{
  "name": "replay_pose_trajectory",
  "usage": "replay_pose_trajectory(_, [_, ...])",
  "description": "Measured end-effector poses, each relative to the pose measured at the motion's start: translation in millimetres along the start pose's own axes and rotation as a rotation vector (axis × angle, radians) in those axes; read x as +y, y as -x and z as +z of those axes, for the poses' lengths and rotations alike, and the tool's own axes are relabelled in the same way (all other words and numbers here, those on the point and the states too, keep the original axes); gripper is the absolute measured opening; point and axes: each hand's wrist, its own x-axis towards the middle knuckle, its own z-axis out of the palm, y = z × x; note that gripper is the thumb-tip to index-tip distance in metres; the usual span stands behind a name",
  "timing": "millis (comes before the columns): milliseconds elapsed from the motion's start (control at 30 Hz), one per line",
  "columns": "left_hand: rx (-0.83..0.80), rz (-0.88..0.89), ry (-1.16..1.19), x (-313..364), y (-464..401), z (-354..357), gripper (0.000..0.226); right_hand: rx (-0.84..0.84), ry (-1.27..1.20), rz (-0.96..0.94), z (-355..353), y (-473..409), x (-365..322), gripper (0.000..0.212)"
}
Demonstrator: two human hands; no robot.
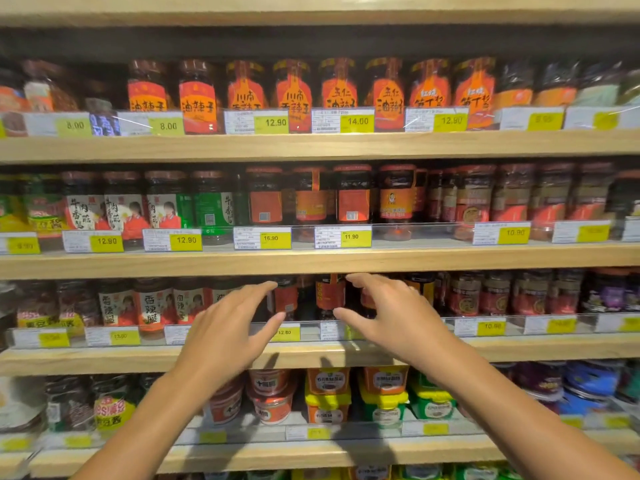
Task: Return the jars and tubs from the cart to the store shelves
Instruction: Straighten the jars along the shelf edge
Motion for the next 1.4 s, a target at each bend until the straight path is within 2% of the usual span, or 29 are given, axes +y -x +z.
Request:
replay_pose_trajectory(100, [0.139, 0.167, -0.060, 18.9, -9.4, -23.0, 0.055, 0.120, 0.100, -0.053, -34.2, 15.4, 10.8, 0.063])
replay_pose_trajectory(200, [0.174, 0.302, -0.072, 42.6, -30.7, -36.3, 0.051, 0.160, 0.173, -0.050, -59.8, 12.1, 29.2, 0.060])
replay_pose_trajectory(400, [0.175, 0.363, -0.165, 84.1, -83.0, -51.3, 0.053, 0.198, 0.284, -0.018, -95.6, -10.9, 65.7, 0.063])
replay_pose_trajectory(633, [0.032, 0.152, -0.188, 115.8, -131.1, -40.6, 0.051, 0.148, 0.297, 0.088, -108.9, -49.5, 80.0, 0.070])
replay_pose_trajectory(767, [0.037, -0.049, -0.164, 125.4, -152.6, -29.6, 0.055, 0.136, 0.267, 0.166, -102.9, -80.1, 84.5, 0.072])
replay_pose_trajectory(1000, [0.040, -0.274, 0.029, 128.4, -173.7, -18.2, 0.061, 0.037, -0.073, 0.291, -92.3, -117.2, 92.9, 0.058])
replay_pose_trajectory(1133, [-0.017, -0.344, 0.102, 132.3, -182.5, -14.2, 0.059, 0.047, -0.120, 0.292, -81.3, -125.2, 94.9, 0.047])
replay_pose_trajectory(1267, [-0.034, -0.360, 0.134, 136.0, -188.6, -8.6, 0.056, 0.127, -0.063, 0.285, -85.8, -121.7, 96.1, 0.056])
replay_pose_trajectory(1400, [-0.104, -0.324, 0.228, 133.7, -197.2, -0.3, 0.048, 0.178, 0.099, 0.265, -97.4, -113.1, 100.5, 0.063])
